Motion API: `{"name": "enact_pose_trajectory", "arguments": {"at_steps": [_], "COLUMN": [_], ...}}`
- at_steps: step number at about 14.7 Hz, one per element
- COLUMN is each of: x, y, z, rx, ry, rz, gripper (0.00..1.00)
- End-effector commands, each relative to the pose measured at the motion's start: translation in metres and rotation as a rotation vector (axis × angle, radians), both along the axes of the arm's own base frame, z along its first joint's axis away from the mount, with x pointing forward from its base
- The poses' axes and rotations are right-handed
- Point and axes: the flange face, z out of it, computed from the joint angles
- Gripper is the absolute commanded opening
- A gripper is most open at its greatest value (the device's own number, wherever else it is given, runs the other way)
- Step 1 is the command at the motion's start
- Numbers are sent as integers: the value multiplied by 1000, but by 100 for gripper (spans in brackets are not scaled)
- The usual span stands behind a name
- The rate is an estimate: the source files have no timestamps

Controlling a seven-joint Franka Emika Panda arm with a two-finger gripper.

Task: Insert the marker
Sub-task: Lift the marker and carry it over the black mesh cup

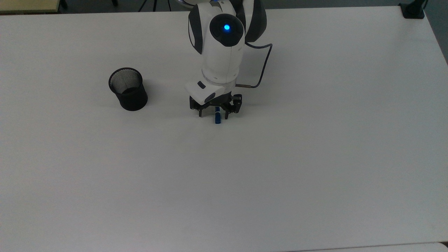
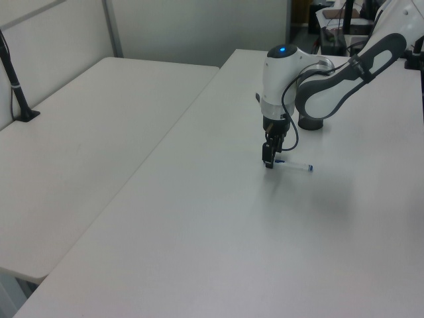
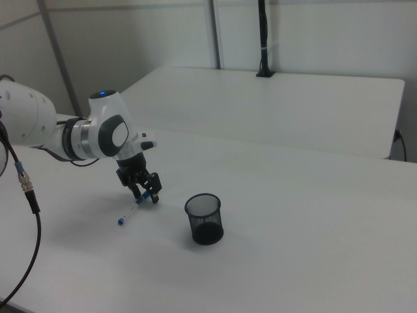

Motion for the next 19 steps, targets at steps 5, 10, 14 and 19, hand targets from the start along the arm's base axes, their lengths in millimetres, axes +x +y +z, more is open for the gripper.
{"name": "enact_pose_trajectory", "arguments": {"at_steps": [5, 10, 14, 19], "x": [1, 3, -14, -68], "y": [6, -13, -95, -188], "z": [2, 66, 187, 213], "rx": [-5, -3, -37, -120], "ry": [-32, -118, -280, -405], "rz": [-22, -49, -100, 1], "gripper": [0, 0, 0, 0]}}
